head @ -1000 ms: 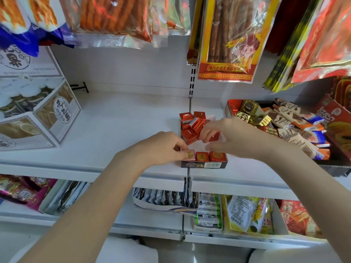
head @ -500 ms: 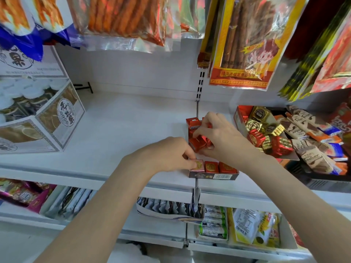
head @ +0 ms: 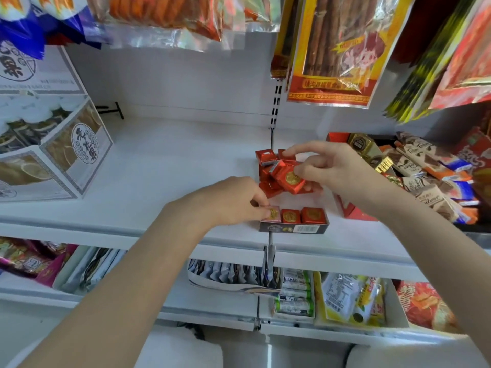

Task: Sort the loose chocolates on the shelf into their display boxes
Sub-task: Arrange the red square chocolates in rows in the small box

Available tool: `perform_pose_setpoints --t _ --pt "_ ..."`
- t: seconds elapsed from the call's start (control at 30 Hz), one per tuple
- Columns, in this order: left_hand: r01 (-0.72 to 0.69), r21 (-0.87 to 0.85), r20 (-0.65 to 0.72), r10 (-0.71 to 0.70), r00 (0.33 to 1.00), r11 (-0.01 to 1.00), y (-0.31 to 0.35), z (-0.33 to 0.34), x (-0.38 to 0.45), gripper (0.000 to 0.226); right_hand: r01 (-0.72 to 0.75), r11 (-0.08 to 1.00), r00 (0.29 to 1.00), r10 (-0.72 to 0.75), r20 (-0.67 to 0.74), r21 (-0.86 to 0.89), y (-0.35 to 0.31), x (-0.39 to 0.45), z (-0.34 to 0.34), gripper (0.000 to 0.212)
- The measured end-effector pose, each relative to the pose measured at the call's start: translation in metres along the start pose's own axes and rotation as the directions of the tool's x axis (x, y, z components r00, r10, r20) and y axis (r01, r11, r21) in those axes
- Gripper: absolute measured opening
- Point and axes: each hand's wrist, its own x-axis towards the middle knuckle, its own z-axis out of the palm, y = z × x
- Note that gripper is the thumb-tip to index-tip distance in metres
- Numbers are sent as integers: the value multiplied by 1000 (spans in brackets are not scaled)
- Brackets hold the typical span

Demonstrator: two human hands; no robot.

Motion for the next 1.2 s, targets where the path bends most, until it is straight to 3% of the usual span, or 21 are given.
perform_pose_setpoints --t 0.3,0.53,0.63,0.73,0.83,0.9,1.0,1.1,1.2 --pt "14 37 -25 -13 1000 999 0 4 -1 25 -33 988 996 45 80 -152 8 -11 -1 8" --pt "18 33 -12 -18 1000 999 0 4 -1 24 179 860 977 -100 186 -478 21 -17 6 12" --pt "33 35 -4 -33 999 999 0 4 -1 24 208 834 971 -111 214 -511 24 -18 7 17" --pt "30 34 5 -30 1000 999 0 3 -3 28 161 892 985 -117 128 -423 23 -19 -2 22" --pt "19 47 -56 -17 998 999 2 1 -5 43 111 920 989 -140 -52 -376 17 -20 -18 25" --pt "4 29 -199 2 980 1000 4 -1 -6 47 110 846 975 -193 -108 -522 18 -17 -22 23" --pt "-64 -16 -348 54 936 998 11 -3 -5 31 120 713 975 -216 -54 -690 24 -8 -16 28" --pt "-114 -20 -265 105 959 993 22 7 -2 24 201 602 962 -270 40 -773 32 3 -6 32" --pt "-93 29 -175 97 980 995 23 15 4 27 205 597 960 -278 40 -776 34 8 -2 28"
